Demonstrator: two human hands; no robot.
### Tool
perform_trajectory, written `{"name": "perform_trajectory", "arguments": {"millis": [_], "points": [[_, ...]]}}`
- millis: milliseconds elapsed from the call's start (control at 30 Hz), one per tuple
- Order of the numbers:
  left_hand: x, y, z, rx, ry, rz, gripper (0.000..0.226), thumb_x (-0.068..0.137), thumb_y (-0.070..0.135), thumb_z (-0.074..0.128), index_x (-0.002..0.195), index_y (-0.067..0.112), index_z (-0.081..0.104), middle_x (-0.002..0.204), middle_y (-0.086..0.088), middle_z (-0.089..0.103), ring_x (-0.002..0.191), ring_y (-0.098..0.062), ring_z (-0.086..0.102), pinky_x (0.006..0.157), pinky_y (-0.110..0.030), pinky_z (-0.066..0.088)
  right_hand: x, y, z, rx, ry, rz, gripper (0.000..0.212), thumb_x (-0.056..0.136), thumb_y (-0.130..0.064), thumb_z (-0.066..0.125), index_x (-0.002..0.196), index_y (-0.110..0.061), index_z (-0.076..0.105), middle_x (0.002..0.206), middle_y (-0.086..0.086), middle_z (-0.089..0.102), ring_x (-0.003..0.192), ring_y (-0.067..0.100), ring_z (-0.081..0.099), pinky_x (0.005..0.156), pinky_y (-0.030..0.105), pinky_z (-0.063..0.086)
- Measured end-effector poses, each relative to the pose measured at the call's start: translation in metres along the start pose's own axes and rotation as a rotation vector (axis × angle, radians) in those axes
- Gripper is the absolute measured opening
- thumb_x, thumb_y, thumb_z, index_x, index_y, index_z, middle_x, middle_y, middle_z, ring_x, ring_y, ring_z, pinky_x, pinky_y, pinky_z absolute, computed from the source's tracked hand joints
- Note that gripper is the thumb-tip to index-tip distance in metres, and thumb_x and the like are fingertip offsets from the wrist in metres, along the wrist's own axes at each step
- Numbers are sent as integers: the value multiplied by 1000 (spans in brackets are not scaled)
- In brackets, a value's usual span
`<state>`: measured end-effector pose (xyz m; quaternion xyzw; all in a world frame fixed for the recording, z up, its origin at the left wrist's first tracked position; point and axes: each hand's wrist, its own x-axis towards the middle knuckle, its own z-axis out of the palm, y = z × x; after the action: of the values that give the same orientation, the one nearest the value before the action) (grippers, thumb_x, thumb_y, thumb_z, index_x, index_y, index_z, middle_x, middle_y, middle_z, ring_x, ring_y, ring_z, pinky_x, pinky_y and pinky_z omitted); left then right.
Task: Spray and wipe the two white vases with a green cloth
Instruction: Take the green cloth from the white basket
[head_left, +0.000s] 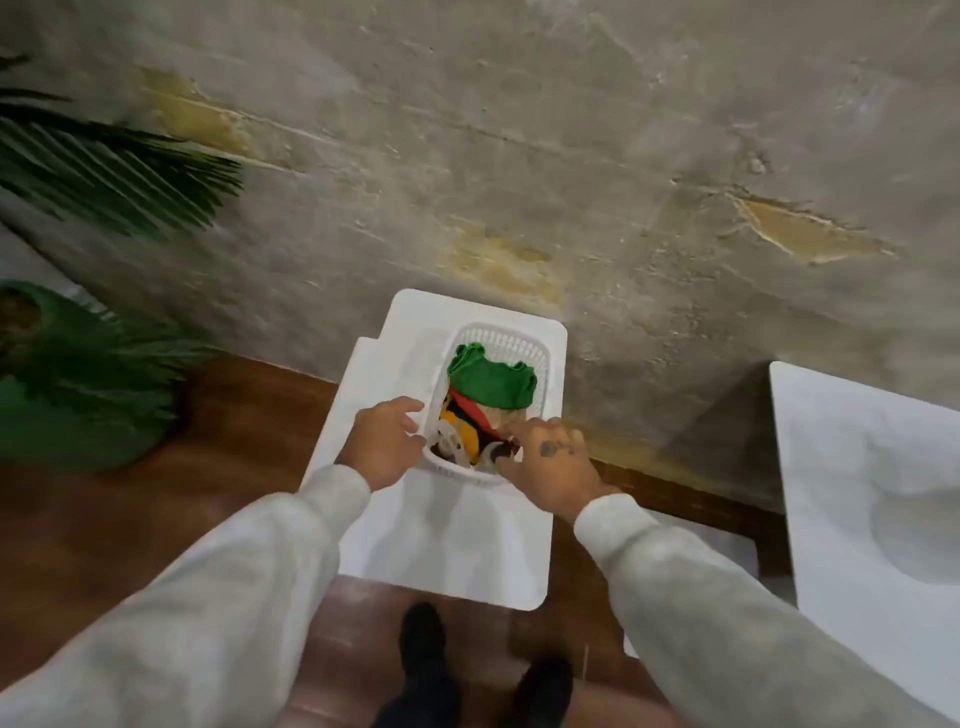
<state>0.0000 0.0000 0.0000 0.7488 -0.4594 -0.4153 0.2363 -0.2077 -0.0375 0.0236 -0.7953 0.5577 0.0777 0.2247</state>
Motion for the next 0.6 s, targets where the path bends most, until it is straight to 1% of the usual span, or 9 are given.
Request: {"name": "perform_trajectory", "arguments": {"millis": [133,267,367,433,533,600], "points": [[5,-2,0,-73,4,-55,44,83,2,69,124,16,60,99,-10,64,85,-30,68,80,-42,59,12,-2,5,-69,-17,23,34,91,-41,53,123,-31,60,118,3,65,114,28,47,93,41,34],[8,0,0,-123,7,-79,44,84,-2,67,124,15,60,97,-12,63,82,-31,68,76,-41,60,21,-4,10,-130,-15,35,29,89,-43,55,115,-31,61,109,3,65,112,28,49,89,42,33],[10,-3,0,-98,1,-69,47,83,0,69,126,17,60,98,-12,65,84,-30,68,78,-42,60,24,-4,13,-122,-6,48,38,86,-56,59,115,-31,62,110,3,64,113,27,49,90,42,32],[12,-4,0,-83,-5,-56,48,83,3,70,127,18,59,101,-12,66,85,-30,68,79,-43,60,26,-3,15,-134,-6,68,45,81,-64,62,112,-31,64,108,3,64,112,26,48,89,43,32],[13,-6,1,-82,-5,-45,48,84,3,69,129,18,58,102,-13,66,85,-30,69,78,-43,60,28,-5,17,-150,-5,93,47,77,-69,61,107,-32,64,103,2,64,108,24,49,88,43,32],[12,-5,1,-81,-2,-34,49,85,2,68,130,21,57,102,-11,65,84,-29,68,77,-40,60,29,-6,16,-173,-4,94,49,78,-69,60,106,-29,63,103,2,64,108,24,49,89,43,32]]}}
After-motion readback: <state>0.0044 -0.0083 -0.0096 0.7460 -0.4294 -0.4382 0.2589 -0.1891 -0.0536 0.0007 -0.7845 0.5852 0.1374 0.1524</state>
